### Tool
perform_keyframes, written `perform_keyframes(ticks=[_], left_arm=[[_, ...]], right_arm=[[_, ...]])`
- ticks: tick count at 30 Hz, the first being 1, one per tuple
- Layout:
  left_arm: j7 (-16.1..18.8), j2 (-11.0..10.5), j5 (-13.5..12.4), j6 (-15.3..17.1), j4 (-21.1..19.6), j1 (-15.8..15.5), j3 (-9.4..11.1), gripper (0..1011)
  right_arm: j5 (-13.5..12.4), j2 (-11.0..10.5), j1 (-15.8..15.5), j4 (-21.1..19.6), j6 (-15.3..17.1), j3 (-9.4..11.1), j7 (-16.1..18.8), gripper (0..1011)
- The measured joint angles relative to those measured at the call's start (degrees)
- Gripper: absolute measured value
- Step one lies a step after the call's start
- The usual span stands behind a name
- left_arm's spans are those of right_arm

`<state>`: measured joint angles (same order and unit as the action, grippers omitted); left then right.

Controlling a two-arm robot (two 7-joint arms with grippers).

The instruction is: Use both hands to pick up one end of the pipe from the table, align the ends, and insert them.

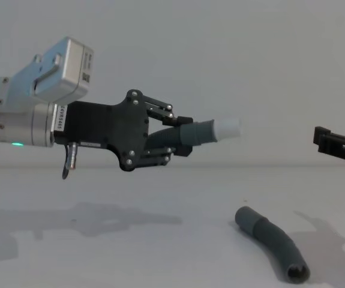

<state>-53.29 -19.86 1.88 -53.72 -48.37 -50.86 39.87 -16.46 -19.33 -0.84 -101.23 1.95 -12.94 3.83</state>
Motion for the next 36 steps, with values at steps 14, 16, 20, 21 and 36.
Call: perform_keyframes(ticks=[14,16,20,21,36], left_arm=[[0.10,0.23,0.11,-0.66,0.45,-0.13,0.15,344],[0.11,0.25,0.12,-0.71,0.49,-0.14,0.17,344],[0.13,0.27,0.14,-0.79,0.54,-0.16,0.19,345],[0.13,0.27,0.14,-0.81,0.55,-0.17,0.19,345],[0.14,0.34,0.17,-0.92,0.66,-0.22,0.24,344]], right_arm=[[0.36,-2.02,0.73,-1.22,4.10,-0.27,1.92,1002],[0.50,-2.87,1.18,-1.80,5.85,-0.51,2.68,1002],[0.78,-4.31,2.09,-2.80,9.44,-1.00,4.26,1002],[0.89,-4.98,2.63,-3.29,11.03,-1.34,4.93,1002],[1.25,-9.11,9.17,-5.64,27.73,-5.35,11.99,1002]])
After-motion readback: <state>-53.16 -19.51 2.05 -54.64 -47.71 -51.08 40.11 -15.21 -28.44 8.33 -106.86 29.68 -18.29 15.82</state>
